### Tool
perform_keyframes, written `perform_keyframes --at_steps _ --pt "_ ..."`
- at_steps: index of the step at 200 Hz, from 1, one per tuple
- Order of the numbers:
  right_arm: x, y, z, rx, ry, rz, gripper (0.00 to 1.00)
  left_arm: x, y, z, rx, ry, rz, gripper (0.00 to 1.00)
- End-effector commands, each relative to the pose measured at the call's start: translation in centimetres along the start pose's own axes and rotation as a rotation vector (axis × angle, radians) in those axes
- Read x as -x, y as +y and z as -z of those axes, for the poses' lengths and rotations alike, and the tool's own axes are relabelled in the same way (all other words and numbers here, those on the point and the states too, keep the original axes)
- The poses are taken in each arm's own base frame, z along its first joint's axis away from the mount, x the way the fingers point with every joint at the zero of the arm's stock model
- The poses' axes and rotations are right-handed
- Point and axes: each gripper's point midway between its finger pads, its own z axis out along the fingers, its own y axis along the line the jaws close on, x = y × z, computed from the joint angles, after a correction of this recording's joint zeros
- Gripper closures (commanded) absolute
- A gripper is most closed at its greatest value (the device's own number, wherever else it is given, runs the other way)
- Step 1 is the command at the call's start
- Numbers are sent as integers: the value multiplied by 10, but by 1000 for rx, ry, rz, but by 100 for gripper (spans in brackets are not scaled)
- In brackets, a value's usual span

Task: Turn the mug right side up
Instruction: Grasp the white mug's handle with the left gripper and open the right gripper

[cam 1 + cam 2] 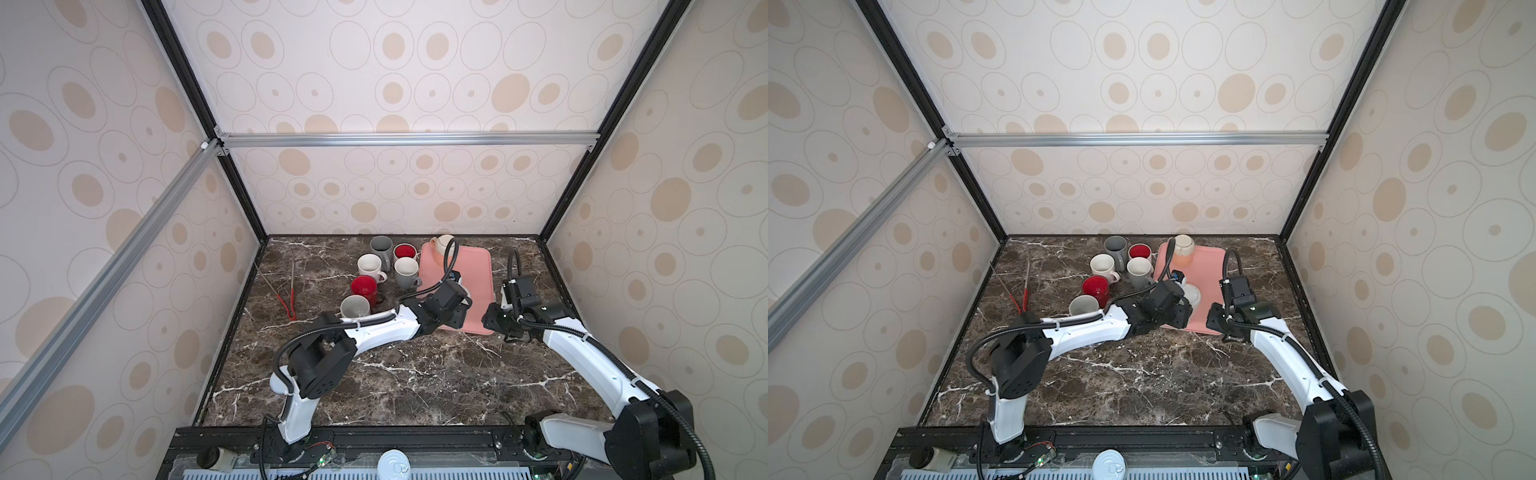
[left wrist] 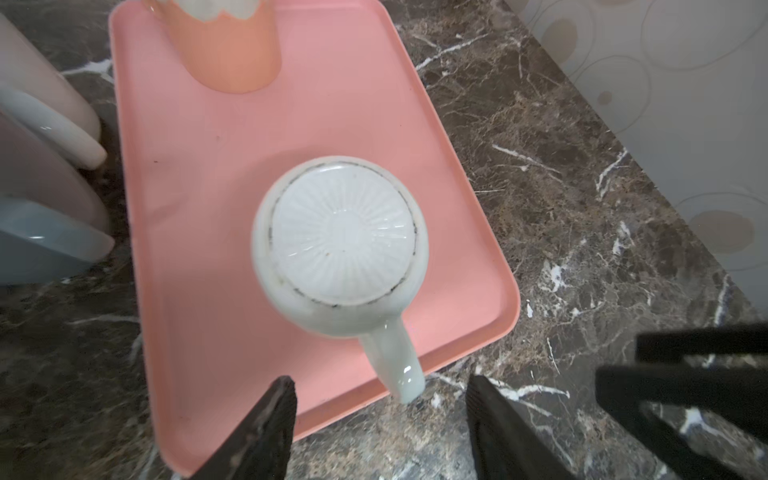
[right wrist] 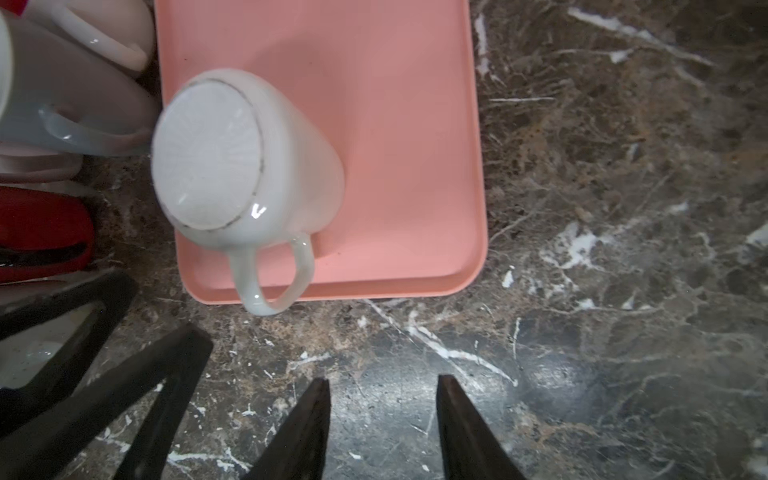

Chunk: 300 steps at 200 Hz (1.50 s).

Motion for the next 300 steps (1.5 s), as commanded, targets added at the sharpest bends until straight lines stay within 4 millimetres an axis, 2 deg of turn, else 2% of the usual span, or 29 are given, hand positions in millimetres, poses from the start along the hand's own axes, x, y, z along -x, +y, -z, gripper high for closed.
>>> perform_keyframes --at_steps 1,27,40,79,144,161,178,188,218,273,300 --pt "-12 -7 2 -4 21 -6 54 -18 18 -13 146 89 17 33" --pt "-17 -6 -3 11 36 -9 54 -25 26 -29 203 106 5 32" --pt "-19 -5 -5 20 50 -10 54 -27 30 -32 220 107 2 36" --pt "-25 2 -14 58 86 -16 54 -28 33 -36 196 112 5 64" --pt "-33 5 -21 98 100 -27 54 -9 39 -24 144 51 -19 87" --pt "-34 5 -22 102 98 -28 54 -5 39 -22 115 41 -24 86" --pt "-35 5 -24 103 100 -29 54 -4 43 -19 102 40 -19 71" --pt "-35 5 -25 103 102 -31 54 -5 47 -18 105 43 -10 66" --pt "-35 7 -28 114 108 -35 54 -6 55 -17 94 48 5 59" --pt "-35 9 -28 125 111 -36 54 -6 49 -23 21 39 -12 63" --pt "-36 9 -29 127 116 -40 54 -6 53 -27 38 46 -25 78"
